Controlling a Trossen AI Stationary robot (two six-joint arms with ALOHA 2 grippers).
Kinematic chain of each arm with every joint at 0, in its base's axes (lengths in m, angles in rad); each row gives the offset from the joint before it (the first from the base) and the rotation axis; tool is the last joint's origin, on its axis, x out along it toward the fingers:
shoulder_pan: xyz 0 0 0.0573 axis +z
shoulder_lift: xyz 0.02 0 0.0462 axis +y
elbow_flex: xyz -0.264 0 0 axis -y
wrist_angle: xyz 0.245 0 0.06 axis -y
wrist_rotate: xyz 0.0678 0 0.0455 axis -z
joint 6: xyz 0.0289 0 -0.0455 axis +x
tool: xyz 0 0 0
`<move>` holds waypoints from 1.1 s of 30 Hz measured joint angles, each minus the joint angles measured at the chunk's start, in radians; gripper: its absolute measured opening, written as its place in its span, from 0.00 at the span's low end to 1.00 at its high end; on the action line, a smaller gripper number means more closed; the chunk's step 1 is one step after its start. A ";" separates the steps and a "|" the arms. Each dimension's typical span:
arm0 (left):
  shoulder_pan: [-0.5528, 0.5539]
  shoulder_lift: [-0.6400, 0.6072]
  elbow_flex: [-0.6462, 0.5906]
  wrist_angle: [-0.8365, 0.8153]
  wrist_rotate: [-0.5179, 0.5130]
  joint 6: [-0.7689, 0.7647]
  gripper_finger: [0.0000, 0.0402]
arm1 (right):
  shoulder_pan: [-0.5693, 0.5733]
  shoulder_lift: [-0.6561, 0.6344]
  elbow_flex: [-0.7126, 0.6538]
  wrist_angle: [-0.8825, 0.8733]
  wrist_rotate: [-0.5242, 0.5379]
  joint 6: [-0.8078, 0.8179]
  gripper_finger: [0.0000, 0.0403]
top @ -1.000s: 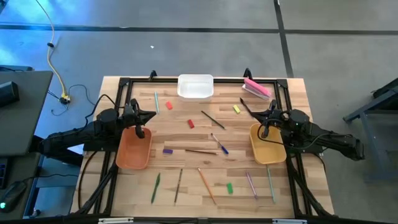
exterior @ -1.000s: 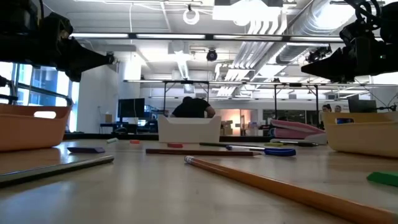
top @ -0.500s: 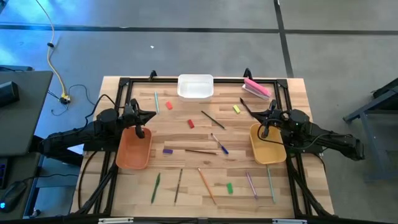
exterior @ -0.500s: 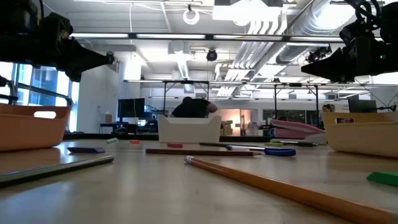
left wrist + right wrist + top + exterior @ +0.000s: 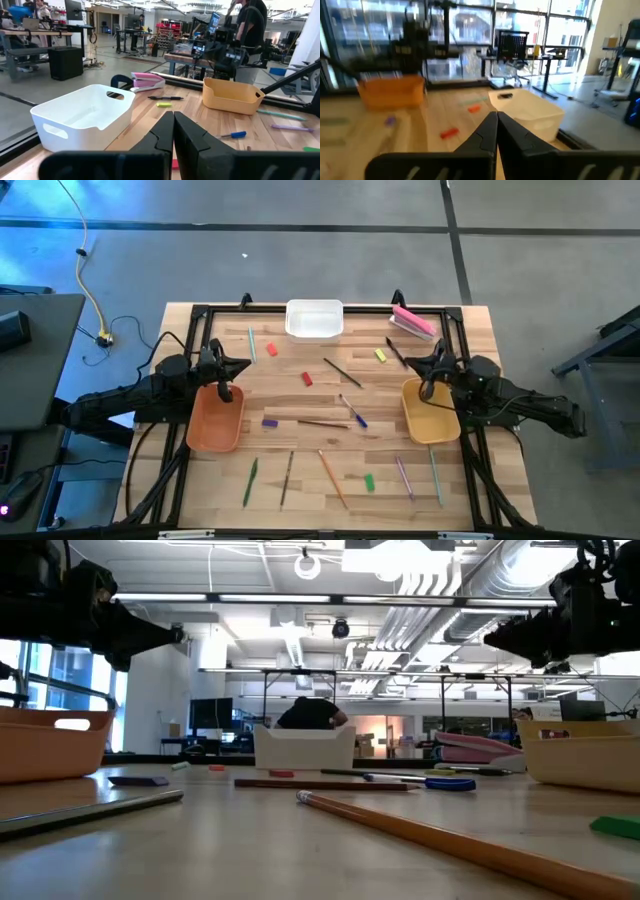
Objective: Sort crayons/erasers/pens/pencils in bins
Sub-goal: Put the yellow eraser into the yellow bin
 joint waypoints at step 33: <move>0.000 0.000 0.000 0.052 -0.022 0.029 0.00 | -0.040 0.798 0.453 0.028 0.147 0.138 0.00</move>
